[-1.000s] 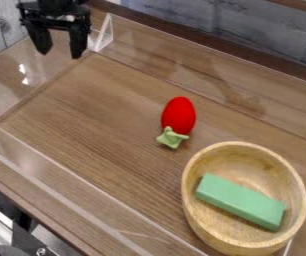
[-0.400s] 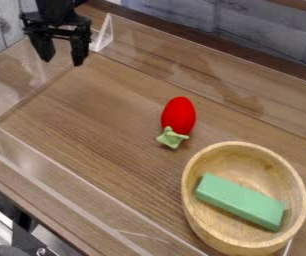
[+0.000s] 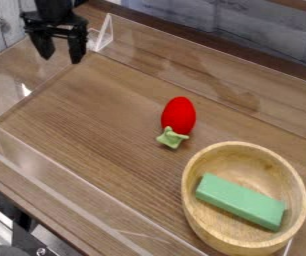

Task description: Move the red fruit to the right

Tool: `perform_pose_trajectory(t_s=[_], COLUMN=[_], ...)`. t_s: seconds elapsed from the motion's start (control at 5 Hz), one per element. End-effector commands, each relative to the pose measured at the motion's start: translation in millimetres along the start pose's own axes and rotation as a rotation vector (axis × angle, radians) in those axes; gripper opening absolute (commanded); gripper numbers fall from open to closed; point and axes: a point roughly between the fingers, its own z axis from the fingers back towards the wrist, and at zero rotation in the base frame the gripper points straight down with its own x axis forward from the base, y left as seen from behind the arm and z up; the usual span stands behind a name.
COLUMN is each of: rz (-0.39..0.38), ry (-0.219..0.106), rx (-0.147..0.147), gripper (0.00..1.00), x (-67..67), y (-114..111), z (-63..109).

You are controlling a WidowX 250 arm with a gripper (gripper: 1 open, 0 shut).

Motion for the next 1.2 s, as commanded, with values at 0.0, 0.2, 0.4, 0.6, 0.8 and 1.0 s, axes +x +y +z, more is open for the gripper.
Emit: perform_pose_trajectory(t_s=[0.0, 0.2, 0.4, 0.6, 0.8, 1.0], rz=[0.021, 0.038, 0.091, 0.14, 0.021, -0.126], ry=[-0.084, -0.094, -0.103, -0.111, -0.088, -0.076], rx=[0.028, 0.028, 0.033, 0.039, 0.02, -0.015], gripper=[1.0, 1.0, 1.0, 1.0, 1.0, 1.0], x=[16.1, 18.6, 22.2, 25.5, 17.3, 7.6], y=[8, 8, 6, 3, -6, -30], z=[15.6, 10.3, 13.4, 17.1, 11.6, 11.7])
